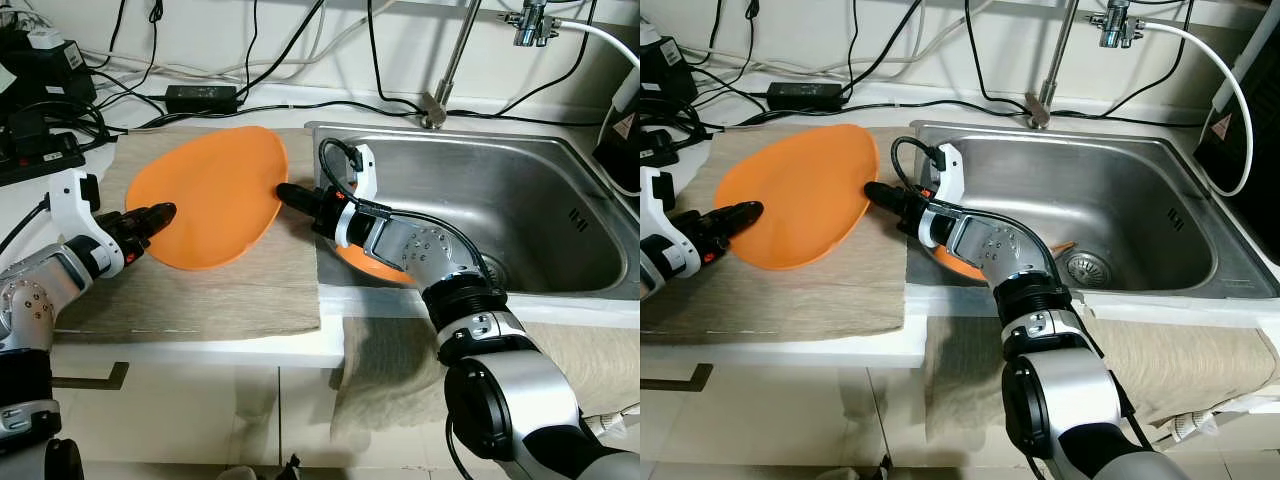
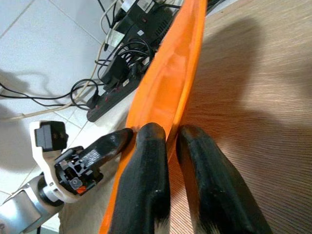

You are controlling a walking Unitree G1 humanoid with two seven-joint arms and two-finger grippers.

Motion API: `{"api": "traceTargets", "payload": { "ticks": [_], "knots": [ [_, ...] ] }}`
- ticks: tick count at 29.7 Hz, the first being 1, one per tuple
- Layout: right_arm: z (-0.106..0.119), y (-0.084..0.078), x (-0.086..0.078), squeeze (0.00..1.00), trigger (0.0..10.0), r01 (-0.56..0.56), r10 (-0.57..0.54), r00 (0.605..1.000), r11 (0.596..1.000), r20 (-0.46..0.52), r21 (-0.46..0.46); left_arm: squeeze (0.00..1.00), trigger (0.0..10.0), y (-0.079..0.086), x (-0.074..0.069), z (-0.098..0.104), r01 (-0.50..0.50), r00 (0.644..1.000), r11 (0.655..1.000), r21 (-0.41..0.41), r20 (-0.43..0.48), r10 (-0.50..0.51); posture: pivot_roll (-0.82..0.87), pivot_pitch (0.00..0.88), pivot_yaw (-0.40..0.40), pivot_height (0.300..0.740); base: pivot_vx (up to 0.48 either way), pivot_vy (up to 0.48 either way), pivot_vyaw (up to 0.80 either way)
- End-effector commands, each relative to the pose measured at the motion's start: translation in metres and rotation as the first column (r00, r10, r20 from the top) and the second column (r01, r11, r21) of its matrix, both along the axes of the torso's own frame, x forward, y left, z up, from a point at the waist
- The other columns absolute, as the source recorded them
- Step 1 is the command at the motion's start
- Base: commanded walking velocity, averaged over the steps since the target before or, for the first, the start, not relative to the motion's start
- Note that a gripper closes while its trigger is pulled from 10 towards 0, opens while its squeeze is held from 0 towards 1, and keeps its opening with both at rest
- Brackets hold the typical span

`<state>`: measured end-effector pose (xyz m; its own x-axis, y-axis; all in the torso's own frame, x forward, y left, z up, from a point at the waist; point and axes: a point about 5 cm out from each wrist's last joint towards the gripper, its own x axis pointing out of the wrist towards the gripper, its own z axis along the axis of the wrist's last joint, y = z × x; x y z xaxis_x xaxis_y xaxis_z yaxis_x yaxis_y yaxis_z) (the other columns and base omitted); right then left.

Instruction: Kitchen organization

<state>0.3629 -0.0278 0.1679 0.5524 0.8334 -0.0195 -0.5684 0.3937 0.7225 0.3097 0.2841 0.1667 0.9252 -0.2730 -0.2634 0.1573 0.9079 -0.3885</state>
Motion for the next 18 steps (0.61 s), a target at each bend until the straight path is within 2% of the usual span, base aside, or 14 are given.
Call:
{"api": "traceTargets", "payload": {
  "ticks": [1, 11, 14, 15, 17, 18],
  "knots": [
    [0.002, 0.004, -0.001, 0.00, 0.0, -0.029, 0.029, 1.000, 1.000, 0.010, -0.002, 0.00, 10.0, -0.009, -0.007, -0.033, 0.022, 0.987, 0.999, -0.028, -0.157, -0.026, -0.05, 0.000, -0.067, 0.740, 0.000, 0.000, 0.00],
    [-0.002, 0.004, -0.003, 0.00, 0.0, -0.028, 0.028, 1.000, 1.000, -0.005, 0.002, 0.00, 10.0, -0.010, -0.006, -0.031, 0.029, 0.990, 0.999, -0.021, -0.140, -0.031, -0.05, 0.000, -0.066, 0.740, 0.000, 0.000, 0.00],
    [-0.004, 0.002, -0.002, 0.00, 0.0, -0.010, 0.011, 1.000, 1.000, -0.022, 0.018, 0.00, 10.0, -0.012, -0.003, -0.018, 0.061, 0.997, 0.998, 0.004, -0.042, -0.061, -0.04, 0.000, -0.066, 0.740, 0.000, 0.000, 0.00],
    [-0.004, 0.002, -0.002, 0.00, 0.0, -0.010, 0.011, 1.000, 1.000, -0.022, 0.018, 0.00, 10.0, -0.012, -0.003, -0.018, 0.061, 0.997, 0.998, 0.004, -0.042, -0.061, -0.04, 0.000, -0.066, 0.740, 0.000, 0.000, 0.00],
    [-0.006, 0.000, -0.001, 0.00, 0.0, 0.011, -0.010, 0.999, 0.999, -0.039, 0.032, 0.00, 10.0, -0.018, -0.002, 0.000, 0.116, 0.992, 0.993, 0.016, 0.055, -0.117, -0.04, 0.000, -0.065, 0.740, 0.000, 0.000, 0.00],
    [-0.006, 0.000, -0.001, 0.00, 0.0, 0.011, -0.010, 0.999, 0.999, -0.039, 0.032, 0.00, 10.0, -0.018, -0.002, 0.000, 0.116, 0.992, 0.993, 0.016, 0.055, -0.117, -0.04, 0.000, -0.065, 0.740, 0.000, 0.000, 0.00]
  ]
}}
